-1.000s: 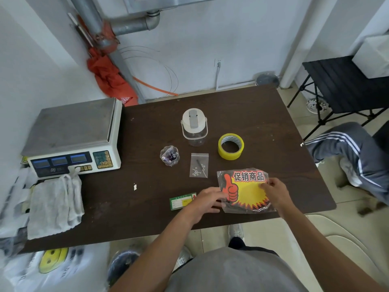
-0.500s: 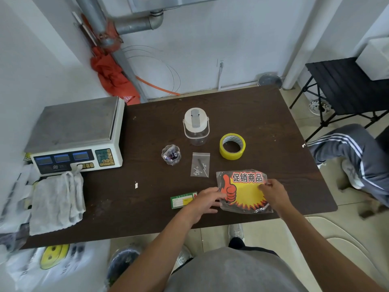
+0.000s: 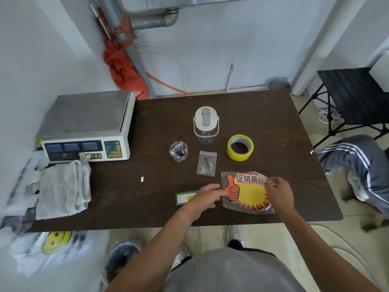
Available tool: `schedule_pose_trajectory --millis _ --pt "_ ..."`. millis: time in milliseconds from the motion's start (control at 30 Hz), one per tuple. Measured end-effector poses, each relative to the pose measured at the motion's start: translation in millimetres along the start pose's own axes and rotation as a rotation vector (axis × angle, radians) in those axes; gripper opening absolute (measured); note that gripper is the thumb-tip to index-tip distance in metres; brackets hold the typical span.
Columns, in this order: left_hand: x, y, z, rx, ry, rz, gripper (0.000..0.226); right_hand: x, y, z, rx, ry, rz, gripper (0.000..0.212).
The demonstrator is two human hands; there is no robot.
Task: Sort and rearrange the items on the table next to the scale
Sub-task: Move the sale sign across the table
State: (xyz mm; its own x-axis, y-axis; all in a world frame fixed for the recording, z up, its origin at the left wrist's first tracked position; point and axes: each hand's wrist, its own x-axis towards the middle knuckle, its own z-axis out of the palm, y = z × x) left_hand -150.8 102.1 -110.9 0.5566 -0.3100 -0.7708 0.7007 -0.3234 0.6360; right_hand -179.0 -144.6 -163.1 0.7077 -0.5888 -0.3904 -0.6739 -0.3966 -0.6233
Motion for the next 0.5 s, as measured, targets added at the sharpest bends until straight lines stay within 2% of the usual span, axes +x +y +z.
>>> schedule_pose_trajectory --millis 200,500 --pt "-14.0 4.3 -23.4 -0.112 0.017 0.080 0.034 -8.2 -34.4 21.5 -0.025 -0.041 -0.123 0.019" --pt "-44.8 -13.9 -98.9 -0.353 0.201 0.178 0.030 -34.7 -103.5 76.5 -0.080 -0.211 -0.327 0.015"
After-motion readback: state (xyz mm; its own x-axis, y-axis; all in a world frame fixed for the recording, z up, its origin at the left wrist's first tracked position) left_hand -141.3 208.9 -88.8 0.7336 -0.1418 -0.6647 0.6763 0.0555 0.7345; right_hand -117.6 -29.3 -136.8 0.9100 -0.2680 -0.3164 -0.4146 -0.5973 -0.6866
